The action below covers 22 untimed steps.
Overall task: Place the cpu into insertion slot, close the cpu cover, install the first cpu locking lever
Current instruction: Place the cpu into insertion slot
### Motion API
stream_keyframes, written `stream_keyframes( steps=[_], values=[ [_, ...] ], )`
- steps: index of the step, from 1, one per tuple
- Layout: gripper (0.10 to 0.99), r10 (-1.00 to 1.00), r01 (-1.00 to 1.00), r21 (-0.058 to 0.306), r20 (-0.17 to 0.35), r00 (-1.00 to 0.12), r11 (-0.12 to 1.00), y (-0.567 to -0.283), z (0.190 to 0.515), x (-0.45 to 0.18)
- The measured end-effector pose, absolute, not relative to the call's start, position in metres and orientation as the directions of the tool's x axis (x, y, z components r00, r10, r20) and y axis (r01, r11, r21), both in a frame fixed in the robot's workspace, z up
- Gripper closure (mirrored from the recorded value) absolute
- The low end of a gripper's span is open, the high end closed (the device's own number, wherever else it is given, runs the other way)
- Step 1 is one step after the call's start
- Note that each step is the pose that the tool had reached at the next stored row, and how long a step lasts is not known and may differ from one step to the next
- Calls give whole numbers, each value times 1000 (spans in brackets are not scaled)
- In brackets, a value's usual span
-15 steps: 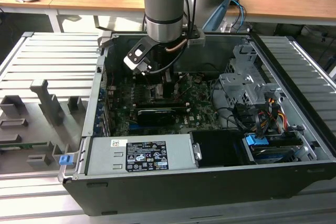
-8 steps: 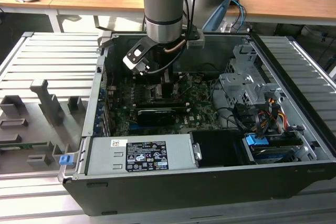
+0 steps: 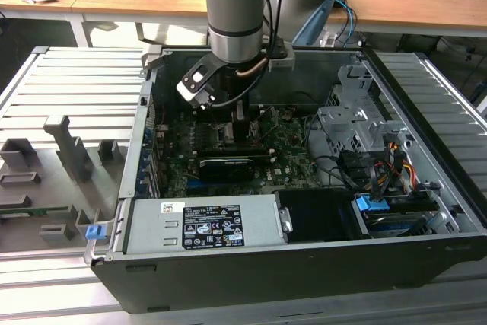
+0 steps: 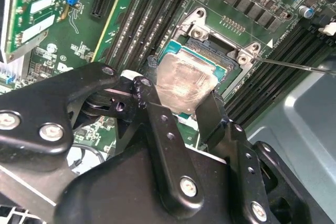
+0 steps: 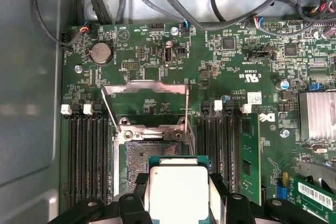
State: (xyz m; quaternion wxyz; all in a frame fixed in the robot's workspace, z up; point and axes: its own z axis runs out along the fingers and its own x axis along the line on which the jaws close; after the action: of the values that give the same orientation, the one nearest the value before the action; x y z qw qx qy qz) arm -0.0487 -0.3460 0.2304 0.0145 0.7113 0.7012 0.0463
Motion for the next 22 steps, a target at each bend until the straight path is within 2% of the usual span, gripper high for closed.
stream_keyframes(
  steps=[22],
  values=[
    [549,999,996,85,38,16,-19,-323,205,-46]
  ],
)
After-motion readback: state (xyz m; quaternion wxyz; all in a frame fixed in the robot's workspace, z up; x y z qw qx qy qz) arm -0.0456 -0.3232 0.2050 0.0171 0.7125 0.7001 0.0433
